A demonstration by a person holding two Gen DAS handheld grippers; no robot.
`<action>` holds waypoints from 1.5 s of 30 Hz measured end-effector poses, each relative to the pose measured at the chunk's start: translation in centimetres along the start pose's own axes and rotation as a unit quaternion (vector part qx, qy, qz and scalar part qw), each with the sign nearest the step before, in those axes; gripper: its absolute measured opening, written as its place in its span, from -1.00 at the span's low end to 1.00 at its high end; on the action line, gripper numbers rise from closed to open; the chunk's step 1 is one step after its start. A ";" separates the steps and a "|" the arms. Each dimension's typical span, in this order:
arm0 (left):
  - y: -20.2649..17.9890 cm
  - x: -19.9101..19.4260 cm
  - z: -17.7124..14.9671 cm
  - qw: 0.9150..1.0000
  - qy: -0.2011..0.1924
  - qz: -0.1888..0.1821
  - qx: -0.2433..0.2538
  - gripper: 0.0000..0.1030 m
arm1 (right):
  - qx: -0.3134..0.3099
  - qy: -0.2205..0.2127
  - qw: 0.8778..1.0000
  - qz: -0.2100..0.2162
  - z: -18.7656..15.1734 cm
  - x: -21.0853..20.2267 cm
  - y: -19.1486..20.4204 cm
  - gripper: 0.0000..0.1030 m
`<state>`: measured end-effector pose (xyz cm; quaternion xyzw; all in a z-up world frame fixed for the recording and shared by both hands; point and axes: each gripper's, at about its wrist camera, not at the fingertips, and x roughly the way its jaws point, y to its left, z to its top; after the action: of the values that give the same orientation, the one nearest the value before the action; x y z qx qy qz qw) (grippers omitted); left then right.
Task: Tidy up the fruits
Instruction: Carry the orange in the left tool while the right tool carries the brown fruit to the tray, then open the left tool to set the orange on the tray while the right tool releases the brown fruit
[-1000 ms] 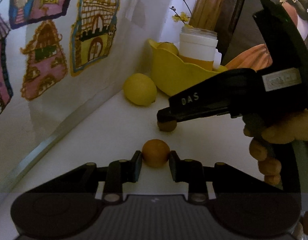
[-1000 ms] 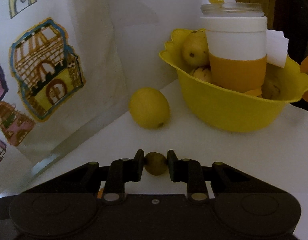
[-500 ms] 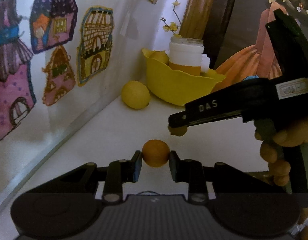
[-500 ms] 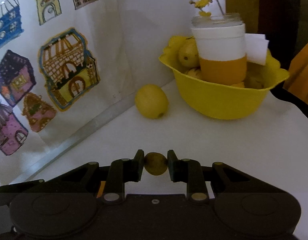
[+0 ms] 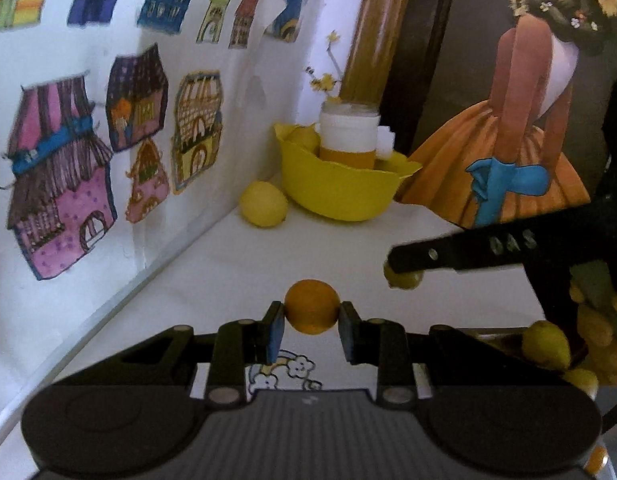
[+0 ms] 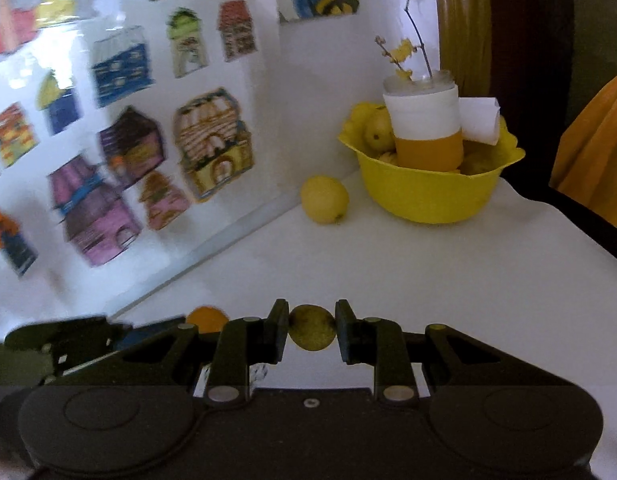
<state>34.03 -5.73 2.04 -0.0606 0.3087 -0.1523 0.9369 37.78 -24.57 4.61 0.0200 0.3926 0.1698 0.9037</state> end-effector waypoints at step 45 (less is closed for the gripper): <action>-13.5 -10.7 -9.3 0.988 0.030 -0.132 0.073 -0.48 | 0.082 -0.008 0.996 -0.019 -23.2 -20.2 -3.6 -0.48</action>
<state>17.00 -15.26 3.39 -0.0273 0.3138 -0.2989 0.9008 9.44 -36.76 2.14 0.0881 0.3981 0.1191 0.9053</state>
